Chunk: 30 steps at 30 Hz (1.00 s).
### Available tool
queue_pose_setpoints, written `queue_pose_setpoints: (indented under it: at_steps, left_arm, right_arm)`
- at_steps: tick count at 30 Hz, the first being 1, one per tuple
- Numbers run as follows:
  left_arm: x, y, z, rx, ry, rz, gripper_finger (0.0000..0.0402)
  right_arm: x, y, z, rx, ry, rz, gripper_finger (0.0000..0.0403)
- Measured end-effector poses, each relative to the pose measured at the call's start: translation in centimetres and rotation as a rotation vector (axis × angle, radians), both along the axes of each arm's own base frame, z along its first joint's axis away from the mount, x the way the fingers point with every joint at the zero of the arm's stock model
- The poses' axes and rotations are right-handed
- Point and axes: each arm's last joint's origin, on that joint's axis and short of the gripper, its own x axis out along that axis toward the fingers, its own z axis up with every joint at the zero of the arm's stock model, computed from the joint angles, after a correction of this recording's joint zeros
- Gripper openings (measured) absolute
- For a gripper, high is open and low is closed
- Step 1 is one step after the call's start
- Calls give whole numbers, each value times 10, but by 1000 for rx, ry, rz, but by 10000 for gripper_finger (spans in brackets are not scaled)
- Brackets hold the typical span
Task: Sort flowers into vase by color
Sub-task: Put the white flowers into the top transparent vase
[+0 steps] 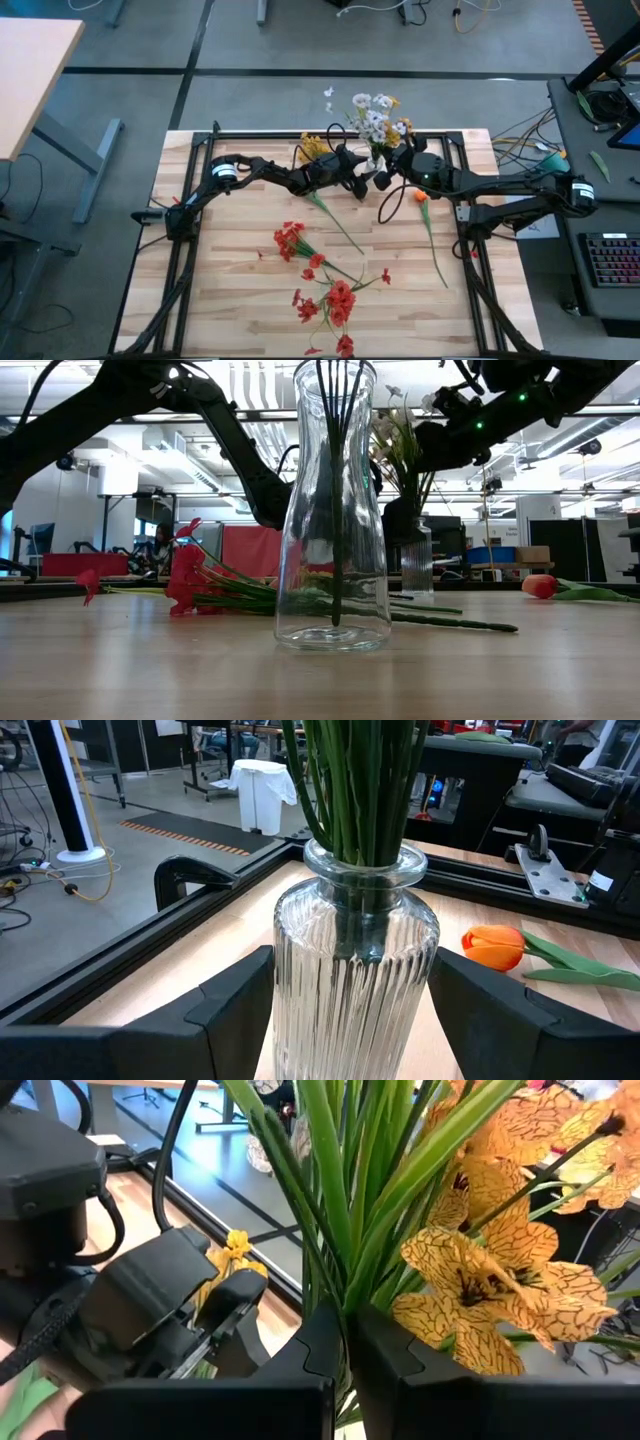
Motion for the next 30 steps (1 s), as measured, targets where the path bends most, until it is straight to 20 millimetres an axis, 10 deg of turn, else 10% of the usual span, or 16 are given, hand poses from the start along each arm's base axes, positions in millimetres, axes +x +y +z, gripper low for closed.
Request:
queue_pose_setpoints:
  at_steps: [30]
  left_arm:
    - [0, 0, 0, 1, -3, 0, 242]
  right_arm:
    - [-4, 1, -9, 43, 74, -33, 13]
